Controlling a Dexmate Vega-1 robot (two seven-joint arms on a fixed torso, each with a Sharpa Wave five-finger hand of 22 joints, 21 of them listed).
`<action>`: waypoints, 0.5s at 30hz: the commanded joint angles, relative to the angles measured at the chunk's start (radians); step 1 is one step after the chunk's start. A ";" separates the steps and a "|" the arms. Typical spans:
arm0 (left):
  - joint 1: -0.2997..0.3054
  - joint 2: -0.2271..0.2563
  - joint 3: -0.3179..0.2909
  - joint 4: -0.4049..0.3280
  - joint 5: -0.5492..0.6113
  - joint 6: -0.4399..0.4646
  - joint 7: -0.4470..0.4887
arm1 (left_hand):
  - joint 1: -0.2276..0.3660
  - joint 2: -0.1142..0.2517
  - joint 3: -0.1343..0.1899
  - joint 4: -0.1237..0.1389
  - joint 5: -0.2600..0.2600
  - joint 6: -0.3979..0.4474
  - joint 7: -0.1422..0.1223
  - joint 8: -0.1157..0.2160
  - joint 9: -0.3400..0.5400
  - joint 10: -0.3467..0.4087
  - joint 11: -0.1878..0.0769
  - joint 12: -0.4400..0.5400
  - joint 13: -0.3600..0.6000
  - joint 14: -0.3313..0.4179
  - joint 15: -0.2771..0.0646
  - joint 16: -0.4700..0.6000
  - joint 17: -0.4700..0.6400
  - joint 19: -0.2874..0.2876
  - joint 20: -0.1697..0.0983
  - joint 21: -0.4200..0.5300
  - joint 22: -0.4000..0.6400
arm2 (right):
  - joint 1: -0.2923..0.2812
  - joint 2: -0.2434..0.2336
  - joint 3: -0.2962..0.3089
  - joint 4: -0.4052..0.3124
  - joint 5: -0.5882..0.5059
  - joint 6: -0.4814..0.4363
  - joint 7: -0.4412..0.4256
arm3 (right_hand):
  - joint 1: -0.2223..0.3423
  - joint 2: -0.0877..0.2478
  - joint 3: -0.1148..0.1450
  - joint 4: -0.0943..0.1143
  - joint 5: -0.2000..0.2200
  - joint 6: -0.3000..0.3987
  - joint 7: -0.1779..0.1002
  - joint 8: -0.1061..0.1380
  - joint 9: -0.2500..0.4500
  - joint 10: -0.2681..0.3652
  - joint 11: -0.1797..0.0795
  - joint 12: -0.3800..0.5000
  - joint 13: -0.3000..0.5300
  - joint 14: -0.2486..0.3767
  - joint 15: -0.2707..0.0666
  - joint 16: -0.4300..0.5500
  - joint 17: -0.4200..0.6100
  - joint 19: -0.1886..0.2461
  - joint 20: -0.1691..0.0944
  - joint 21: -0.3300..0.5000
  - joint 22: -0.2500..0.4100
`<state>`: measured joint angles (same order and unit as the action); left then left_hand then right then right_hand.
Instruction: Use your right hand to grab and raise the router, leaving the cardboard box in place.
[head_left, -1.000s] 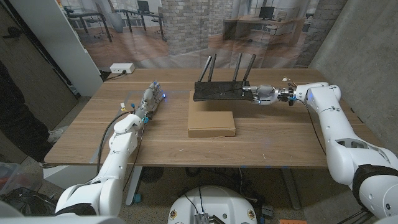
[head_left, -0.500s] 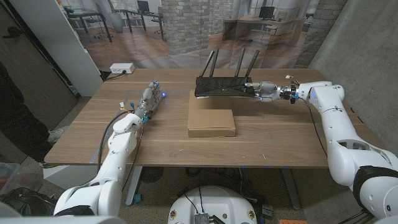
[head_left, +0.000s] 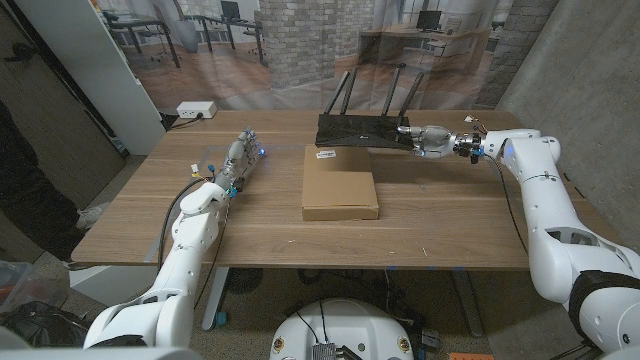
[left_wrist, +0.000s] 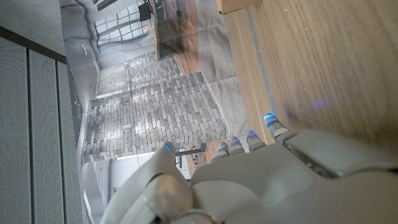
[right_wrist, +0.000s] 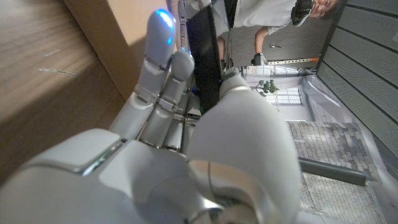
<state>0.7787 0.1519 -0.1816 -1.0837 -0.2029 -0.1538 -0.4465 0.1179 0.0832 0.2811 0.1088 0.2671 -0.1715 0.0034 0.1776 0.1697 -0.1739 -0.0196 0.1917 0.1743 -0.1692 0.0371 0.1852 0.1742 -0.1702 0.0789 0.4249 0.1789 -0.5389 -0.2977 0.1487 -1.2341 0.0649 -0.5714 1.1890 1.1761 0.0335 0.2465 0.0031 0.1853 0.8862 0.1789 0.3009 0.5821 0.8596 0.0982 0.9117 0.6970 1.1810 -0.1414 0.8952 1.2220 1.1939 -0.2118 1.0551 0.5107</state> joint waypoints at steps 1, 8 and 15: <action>0.016 0.009 0.003 -0.027 -0.012 0.004 0.000 | 0.008 0.009 -0.003 -0.001 0.004 -0.106 0.009 0.003 0.002 -0.103 0.006 0.003 0.005 -0.113 0.002 -0.001 0.002 -0.053 0.006 -0.002 0.005 | -0.020 0.013 0.029 -0.041 0.036 0.022 -0.033 | 0.151 0.139 0.108 -0.089 0.004 0.020 0.010 -0.003 0.005 0.056 -0.045 0.000 0.004 0.077 -0.075 0.007 0.003 -0.050 -0.009 0.010 0.000; 0.020 0.016 0.005 -0.039 -0.019 0.003 -0.004 | 0.008 0.009 -0.003 -0.001 0.004 -0.106 0.009 0.003 0.002 -0.103 0.007 0.003 0.005 -0.114 0.003 -0.001 0.002 -0.053 0.006 -0.004 0.005 | -0.035 0.021 0.046 -0.072 0.056 0.031 -0.055 | 0.150 0.138 0.111 -0.089 0.004 0.021 0.010 -0.005 0.008 0.056 -0.047 -0.001 0.005 0.076 -0.075 0.009 0.003 -0.054 -0.009 0.017 -0.005; 0.023 0.023 0.006 -0.046 -0.027 0.004 -0.010 | 0.008 0.009 -0.004 -0.001 0.004 -0.106 0.009 0.003 0.002 -0.103 0.006 0.003 0.005 -0.114 0.003 -0.002 0.002 -0.052 0.007 -0.006 0.005 | -0.046 0.028 0.055 -0.095 0.073 0.037 -0.073 | 0.149 0.138 0.113 -0.089 0.004 0.022 0.010 -0.008 0.009 0.057 -0.046 -0.002 0.004 0.075 -0.074 0.010 0.003 -0.057 -0.009 0.028 -0.008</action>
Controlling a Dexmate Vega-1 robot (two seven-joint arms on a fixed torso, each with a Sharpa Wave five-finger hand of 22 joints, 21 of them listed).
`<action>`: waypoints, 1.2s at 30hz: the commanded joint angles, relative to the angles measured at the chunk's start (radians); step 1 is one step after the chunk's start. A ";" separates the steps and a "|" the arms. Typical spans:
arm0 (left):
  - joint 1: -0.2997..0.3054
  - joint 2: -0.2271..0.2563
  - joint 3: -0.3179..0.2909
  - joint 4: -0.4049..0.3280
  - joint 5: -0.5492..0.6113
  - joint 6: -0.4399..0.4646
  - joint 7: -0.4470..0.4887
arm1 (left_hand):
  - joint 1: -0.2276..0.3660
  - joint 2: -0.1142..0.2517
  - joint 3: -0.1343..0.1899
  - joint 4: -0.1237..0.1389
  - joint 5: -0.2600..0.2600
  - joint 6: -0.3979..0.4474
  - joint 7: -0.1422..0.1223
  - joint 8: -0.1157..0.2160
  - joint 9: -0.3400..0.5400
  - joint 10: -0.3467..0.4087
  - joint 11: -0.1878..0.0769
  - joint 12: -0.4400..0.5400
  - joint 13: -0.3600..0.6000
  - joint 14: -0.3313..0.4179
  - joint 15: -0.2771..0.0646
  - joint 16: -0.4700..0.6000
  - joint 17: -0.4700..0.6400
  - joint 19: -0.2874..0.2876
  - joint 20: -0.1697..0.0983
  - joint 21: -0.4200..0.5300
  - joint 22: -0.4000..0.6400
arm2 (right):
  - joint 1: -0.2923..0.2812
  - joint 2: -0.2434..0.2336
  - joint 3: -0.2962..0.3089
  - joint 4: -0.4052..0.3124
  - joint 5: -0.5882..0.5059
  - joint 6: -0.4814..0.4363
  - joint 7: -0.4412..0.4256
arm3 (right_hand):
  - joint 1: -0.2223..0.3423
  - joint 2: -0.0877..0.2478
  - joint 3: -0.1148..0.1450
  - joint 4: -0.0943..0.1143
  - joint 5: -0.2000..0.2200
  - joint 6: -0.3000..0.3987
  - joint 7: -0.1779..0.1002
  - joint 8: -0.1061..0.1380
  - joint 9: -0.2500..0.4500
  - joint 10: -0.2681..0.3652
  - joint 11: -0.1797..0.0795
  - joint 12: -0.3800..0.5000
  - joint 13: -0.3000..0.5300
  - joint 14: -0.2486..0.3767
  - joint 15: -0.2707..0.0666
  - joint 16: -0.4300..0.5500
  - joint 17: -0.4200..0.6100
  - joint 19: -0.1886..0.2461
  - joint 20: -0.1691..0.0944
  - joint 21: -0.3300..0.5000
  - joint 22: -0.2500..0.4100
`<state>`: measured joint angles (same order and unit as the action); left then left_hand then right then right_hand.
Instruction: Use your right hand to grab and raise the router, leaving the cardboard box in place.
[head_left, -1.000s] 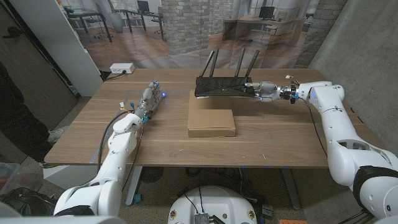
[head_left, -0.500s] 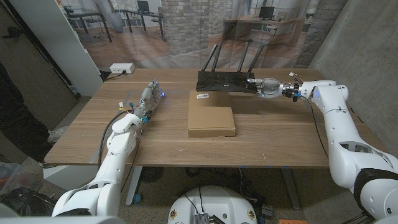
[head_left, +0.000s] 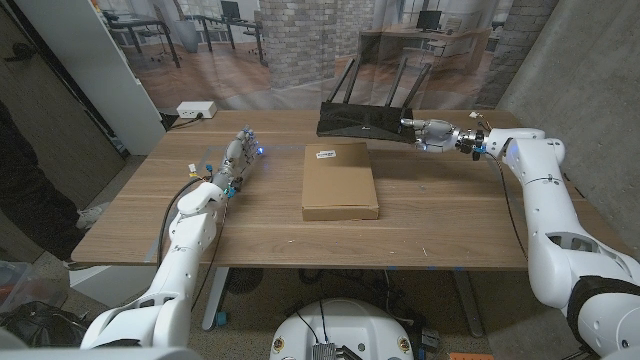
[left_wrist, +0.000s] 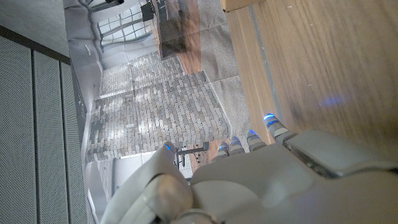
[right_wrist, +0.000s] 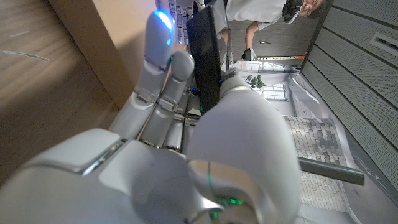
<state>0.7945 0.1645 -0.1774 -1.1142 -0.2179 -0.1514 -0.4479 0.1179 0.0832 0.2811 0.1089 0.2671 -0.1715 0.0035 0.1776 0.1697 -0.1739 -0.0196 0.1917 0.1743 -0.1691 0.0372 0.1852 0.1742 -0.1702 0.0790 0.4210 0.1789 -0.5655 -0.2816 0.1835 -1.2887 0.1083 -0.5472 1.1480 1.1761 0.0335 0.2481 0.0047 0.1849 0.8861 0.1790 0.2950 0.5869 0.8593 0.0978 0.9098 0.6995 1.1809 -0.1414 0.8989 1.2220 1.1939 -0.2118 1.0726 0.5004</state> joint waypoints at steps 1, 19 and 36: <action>0.008 0.012 0.002 -0.017 -0.014 0.002 -0.009 | 0.008 0.009 -0.004 -0.001 0.004 -0.106 0.009 0.003 0.002 -0.103 0.005 0.003 0.004 -0.114 0.003 -0.001 0.002 -0.052 0.007 -0.002 0.005 | -0.021 0.013 0.022 -0.042 0.032 0.014 -0.034 | 0.149 0.138 0.112 -0.091 0.004 0.022 0.010 -0.003 0.005 0.057 -0.046 0.000 0.003 0.075 -0.075 0.006 0.003 -0.058 -0.009 0.012 0.002; -0.007 0.038 0.001 -0.006 -0.027 0.002 -0.044 | 0.009 0.009 -0.006 -0.001 0.005 -0.107 0.009 0.003 0.002 -0.106 0.005 0.002 0.004 -0.115 0.001 -0.002 0.002 -0.050 0.006 -0.007 0.005 | -0.062 0.033 0.045 -0.115 0.064 0.019 -0.096 | 0.146 0.137 0.117 -0.091 0.003 0.027 0.008 -0.009 0.008 0.059 -0.046 -0.001 0.004 0.075 -0.074 0.010 0.003 -0.067 -0.009 0.032 -0.010; -0.055 0.071 -0.003 0.060 -0.018 0.004 -0.109 | 0.009 0.010 -0.008 -0.001 0.005 -0.108 0.009 0.003 0.002 -0.106 0.006 0.002 0.004 -0.116 0.001 -0.002 0.002 -0.048 0.007 -0.012 0.006 | -0.058 0.043 0.039 -0.121 0.063 0.032 -0.145 | 0.141 0.136 0.121 -0.091 0.003 0.030 0.008 -0.016 0.011 0.060 -0.048 -0.002 0.008 0.075 -0.074 0.014 0.003 -0.076 -0.008 0.058 -0.021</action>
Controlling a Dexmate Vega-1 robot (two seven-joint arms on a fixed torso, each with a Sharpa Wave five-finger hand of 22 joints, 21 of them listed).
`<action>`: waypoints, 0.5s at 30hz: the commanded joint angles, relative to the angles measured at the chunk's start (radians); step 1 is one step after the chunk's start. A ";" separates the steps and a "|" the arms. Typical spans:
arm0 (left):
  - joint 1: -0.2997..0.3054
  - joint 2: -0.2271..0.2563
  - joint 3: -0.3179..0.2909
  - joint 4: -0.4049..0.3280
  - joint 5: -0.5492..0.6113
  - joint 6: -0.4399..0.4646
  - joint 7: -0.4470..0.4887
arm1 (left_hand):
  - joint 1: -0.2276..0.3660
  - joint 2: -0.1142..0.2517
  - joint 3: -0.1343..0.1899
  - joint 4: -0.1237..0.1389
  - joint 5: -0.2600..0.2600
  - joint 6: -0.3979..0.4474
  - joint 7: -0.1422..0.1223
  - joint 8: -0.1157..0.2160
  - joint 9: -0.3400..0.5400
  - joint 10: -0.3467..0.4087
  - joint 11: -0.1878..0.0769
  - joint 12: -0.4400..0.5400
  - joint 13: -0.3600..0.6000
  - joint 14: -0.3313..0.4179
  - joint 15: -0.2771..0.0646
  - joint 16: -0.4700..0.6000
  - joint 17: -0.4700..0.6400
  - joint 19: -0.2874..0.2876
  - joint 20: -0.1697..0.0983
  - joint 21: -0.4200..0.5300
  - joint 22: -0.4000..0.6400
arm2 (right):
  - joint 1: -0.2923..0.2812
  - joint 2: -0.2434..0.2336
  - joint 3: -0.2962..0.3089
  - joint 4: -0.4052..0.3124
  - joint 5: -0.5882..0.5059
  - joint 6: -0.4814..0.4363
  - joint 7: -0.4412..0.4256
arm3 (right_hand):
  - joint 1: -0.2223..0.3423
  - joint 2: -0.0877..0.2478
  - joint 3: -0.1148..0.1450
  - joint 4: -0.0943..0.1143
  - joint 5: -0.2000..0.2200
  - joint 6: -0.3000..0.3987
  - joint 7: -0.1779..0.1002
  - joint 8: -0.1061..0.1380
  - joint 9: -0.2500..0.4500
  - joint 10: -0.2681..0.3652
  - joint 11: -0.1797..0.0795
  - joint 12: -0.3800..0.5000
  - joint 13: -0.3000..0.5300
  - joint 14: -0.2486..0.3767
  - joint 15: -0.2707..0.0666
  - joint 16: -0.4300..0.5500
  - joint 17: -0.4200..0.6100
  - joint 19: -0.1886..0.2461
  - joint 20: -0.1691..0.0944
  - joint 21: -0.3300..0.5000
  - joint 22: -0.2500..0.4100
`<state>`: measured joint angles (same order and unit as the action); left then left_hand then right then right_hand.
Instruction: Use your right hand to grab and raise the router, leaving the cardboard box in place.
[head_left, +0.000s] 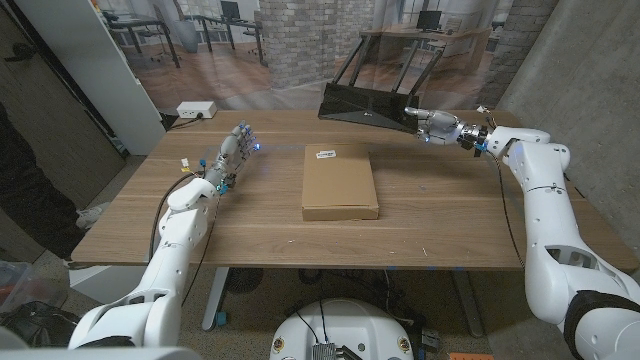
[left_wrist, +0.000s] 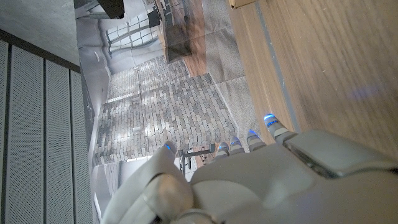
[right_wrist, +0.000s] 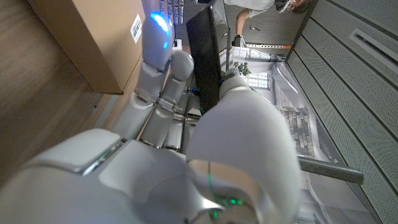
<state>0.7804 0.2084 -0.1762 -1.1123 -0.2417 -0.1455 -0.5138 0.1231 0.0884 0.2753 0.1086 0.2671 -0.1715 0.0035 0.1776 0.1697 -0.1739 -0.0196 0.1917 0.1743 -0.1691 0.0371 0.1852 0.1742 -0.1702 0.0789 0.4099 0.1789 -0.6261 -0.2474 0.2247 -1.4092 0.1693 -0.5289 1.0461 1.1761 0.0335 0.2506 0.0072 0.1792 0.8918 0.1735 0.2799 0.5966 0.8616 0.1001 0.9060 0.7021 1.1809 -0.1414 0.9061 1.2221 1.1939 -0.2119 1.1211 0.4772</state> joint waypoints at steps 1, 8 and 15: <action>-0.046 0.030 -0.005 0.065 0.007 -0.001 -0.049 | 0.004 0.004 -0.002 -0.001 0.005 -0.108 0.009 0.003 0.002 -0.106 0.006 0.003 0.004 -0.116 0.001 -0.002 0.002 -0.048 0.008 -0.001 0.006 | 0.003 0.009 -0.002 -0.001 0.002 0.014 -0.046 | 0.141 0.136 0.119 -0.093 0.008 0.024 0.012 -0.001 0.002 0.058 -0.049 0.002 0.006 0.075 -0.074 0.008 0.003 -0.078 -0.008 0.011 0.001; -0.095 0.047 -0.002 0.150 0.026 -0.012 -0.108 | 0.004 0.005 -0.003 -0.001 0.005 -0.108 0.009 0.003 0.002 -0.106 0.004 0.003 0.004 -0.117 0.001 -0.002 0.002 -0.047 0.007 -0.003 0.006 | -0.017 0.013 0.007 -0.047 -0.006 -0.014 -0.086 | 0.138 0.136 0.120 -0.092 0.008 0.026 0.010 -0.003 0.004 0.058 -0.052 0.002 0.008 0.074 -0.074 0.009 0.003 -0.082 -0.008 0.018 -0.003; -0.146 0.042 0.000 0.247 0.054 -0.038 -0.156 | 0.005 0.005 -0.004 -0.001 0.005 -0.110 0.008 0.003 0.002 -0.108 0.005 0.002 0.004 -0.117 0.001 -0.002 0.002 -0.047 0.006 -0.006 0.006 | -0.084 0.022 0.030 -0.139 0.004 -0.056 -0.121 | 0.136 0.135 0.122 -0.093 0.008 0.027 0.010 -0.006 0.005 0.058 -0.054 0.000 0.007 0.072 -0.074 0.010 0.003 -0.088 -0.008 0.028 -0.007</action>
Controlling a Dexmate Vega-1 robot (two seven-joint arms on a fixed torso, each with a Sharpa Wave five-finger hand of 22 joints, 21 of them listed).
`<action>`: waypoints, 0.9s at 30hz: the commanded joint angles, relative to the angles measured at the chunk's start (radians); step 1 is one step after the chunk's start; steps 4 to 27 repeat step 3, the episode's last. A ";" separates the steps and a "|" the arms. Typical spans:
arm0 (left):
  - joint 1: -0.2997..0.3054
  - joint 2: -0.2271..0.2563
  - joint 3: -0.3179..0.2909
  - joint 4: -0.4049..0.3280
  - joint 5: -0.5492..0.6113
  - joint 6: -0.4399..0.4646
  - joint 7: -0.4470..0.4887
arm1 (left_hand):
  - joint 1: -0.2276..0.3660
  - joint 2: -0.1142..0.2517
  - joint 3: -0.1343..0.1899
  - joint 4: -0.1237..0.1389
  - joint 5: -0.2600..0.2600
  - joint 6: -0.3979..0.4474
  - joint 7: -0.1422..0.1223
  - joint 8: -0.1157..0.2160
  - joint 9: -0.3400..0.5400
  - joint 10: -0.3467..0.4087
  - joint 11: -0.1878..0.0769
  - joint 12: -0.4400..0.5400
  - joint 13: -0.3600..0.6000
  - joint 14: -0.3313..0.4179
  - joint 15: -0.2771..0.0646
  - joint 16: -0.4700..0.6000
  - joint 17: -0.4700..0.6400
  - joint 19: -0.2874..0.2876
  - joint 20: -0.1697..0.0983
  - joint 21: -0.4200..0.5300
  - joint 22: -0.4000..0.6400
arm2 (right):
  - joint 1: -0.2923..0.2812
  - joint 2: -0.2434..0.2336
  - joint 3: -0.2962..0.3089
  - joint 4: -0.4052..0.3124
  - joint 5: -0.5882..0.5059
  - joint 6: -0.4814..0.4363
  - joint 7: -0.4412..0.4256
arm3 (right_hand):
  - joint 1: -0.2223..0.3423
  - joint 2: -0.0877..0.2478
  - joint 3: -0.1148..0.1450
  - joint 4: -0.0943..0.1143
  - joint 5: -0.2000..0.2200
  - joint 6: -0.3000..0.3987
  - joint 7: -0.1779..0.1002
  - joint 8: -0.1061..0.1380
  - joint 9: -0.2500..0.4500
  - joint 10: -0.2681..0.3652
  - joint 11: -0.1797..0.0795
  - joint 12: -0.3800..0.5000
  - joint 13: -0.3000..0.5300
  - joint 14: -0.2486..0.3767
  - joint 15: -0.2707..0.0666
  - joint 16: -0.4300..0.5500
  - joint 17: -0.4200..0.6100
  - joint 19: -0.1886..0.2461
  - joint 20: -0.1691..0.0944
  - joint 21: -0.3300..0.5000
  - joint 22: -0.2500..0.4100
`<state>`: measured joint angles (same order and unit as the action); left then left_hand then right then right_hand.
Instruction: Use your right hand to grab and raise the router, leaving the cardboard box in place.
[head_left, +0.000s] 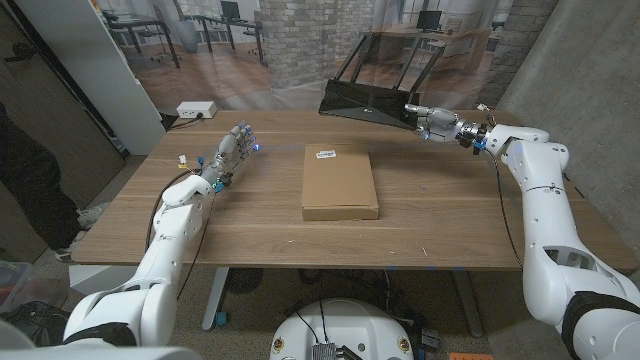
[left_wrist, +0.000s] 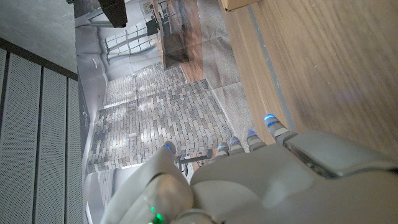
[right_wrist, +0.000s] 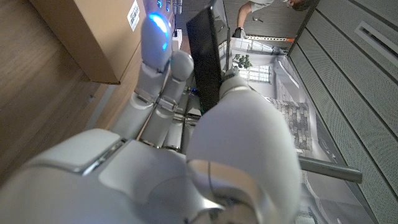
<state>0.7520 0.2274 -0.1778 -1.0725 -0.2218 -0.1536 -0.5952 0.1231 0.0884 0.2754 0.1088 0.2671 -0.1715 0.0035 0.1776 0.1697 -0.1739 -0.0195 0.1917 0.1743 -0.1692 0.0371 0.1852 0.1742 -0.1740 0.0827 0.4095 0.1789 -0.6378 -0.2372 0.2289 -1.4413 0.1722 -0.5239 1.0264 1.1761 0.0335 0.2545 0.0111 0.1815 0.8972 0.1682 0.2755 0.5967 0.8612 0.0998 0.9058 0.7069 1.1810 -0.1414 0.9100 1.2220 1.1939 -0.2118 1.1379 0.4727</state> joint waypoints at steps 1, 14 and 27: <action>-0.122 0.020 0.002 0.217 0.037 -0.034 -0.079 | 0.005 0.005 -0.004 -0.001 0.005 -0.111 0.009 0.002 0.002 -0.110 0.006 0.001 0.005 -0.119 0.001 -0.003 0.002 -0.044 0.003 -0.007 0.006 | -0.083 0.011 0.029 -0.120 0.003 -0.066 -0.103 | 0.136 0.135 0.118 -0.097 0.006 0.022 0.016 -0.002 0.005 0.059 -0.053 -0.001 0.001 0.072 -0.074 0.007 0.003 -0.088 -0.008 0.013 -0.003; -0.128 0.012 -0.001 0.229 0.042 -0.035 -0.085 | 0.005 0.005 -0.004 -0.001 0.005 -0.111 0.009 0.002 0.002 -0.109 0.007 0.002 0.005 -0.119 0.002 -0.003 0.002 -0.044 0.002 -0.007 0.006 | -0.101 0.010 0.039 -0.140 0.011 -0.070 -0.105 | 0.136 0.135 0.119 -0.097 0.006 0.022 0.014 -0.003 0.005 0.058 -0.054 0.000 0.002 0.071 -0.074 0.007 0.003 -0.089 -0.008 0.015 -0.005; -0.128 0.012 -0.001 0.229 0.042 -0.035 -0.085 | 0.005 0.005 -0.004 -0.001 0.005 -0.111 0.009 0.002 0.002 -0.109 0.007 0.002 0.005 -0.119 0.002 -0.003 0.002 -0.044 0.002 -0.007 0.006 | -0.101 0.010 0.039 -0.140 0.011 -0.070 -0.105 | 0.136 0.135 0.119 -0.097 0.006 0.022 0.014 -0.003 0.005 0.058 -0.054 0.000 0.002 0.071 -0.074 0.007 0.003 -0.089 -0.008 0.015 -0.005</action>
